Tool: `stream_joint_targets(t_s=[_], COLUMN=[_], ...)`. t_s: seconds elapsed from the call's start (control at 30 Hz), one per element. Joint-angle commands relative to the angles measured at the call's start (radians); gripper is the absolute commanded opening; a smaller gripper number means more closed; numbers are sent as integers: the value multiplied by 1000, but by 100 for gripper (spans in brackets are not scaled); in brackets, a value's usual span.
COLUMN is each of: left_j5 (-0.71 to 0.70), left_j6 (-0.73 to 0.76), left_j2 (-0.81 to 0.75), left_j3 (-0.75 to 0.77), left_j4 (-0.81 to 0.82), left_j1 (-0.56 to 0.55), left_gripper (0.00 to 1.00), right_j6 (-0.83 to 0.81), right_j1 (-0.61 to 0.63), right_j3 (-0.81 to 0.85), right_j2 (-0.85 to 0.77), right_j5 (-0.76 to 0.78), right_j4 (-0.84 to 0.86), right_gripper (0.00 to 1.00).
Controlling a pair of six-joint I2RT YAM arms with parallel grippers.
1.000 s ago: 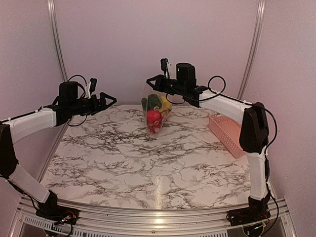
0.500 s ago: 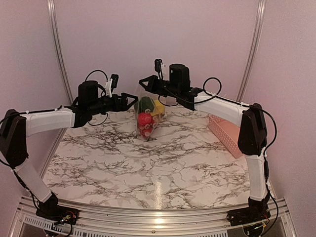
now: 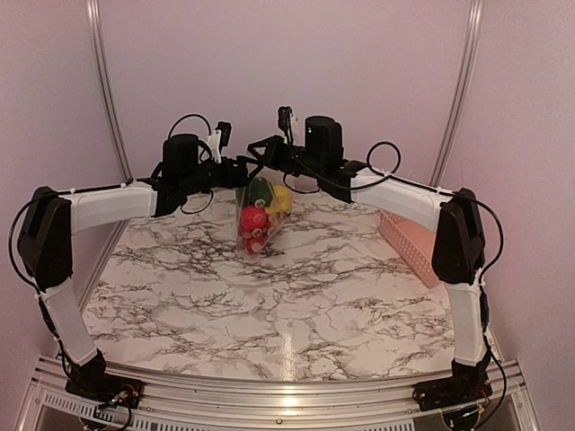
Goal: Open the zip-top bag and remove the fake food
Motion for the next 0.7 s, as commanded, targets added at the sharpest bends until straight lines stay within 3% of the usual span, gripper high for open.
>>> stream_joint_targets(t_s=[0.0,0.2,0.33,0.43,0.53,0.67], left_j5=[-107,-151,-72,37,167,333], left_j6=[20,19,34,23,14,29], left_j2=[59,71,45,18,-12,-79], left_j3=[85,119,93,54,2,-95], left_j4=[-103,-148,-149,-128,-109,-54], left_j1=[-11,-9,5,35,79,133], left_gripper=[78,52,30,20,7,2], right_j6=[24,23,-17,-36,-43,-93], right_j1=[17,17,6,-25,-88,-188], right_j3=[20,16,5,-33,-120,-273], right_j2=[-1,3,-16,-49,-108,-205], right_j5=[-19,-29,-38,-54,-116,-196], right_j4=[80,88,81,86,122,176], right_gripper=[0,6,32,52,65,76])
